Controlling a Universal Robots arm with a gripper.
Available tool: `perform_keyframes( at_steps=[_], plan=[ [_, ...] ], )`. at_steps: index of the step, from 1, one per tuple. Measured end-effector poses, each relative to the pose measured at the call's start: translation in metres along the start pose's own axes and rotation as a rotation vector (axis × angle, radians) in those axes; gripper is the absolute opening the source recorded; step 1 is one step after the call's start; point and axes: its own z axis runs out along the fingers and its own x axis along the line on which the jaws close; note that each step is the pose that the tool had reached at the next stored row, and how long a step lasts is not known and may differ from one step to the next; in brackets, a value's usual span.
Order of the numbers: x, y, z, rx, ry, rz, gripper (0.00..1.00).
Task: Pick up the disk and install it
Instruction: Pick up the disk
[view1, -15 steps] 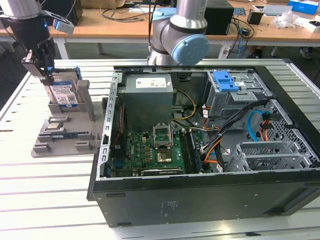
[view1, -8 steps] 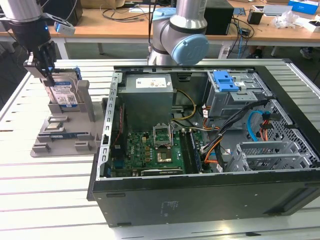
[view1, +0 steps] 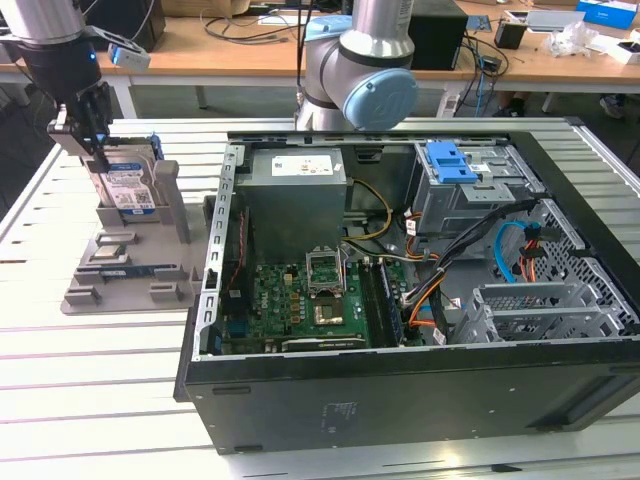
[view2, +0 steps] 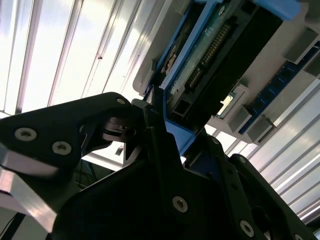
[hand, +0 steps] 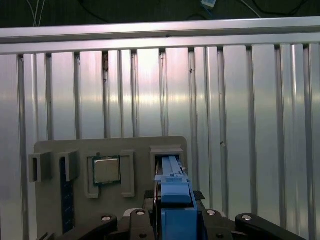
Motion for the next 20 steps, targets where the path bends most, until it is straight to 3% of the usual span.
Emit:
perform_keyframes(
  at_steps=[9,16,20],
  plan=[
    [0.0,-0.0001,-0.0004,0.0004,-0.0002,0.0,0.37],
    [0.0,0.0002,-0.0126,0.0,-0.005,-0.001,0.37],
    [0.0,0.0004,-0.0238,-0.0001,-0.005,0.0,0.37]
  ],
)
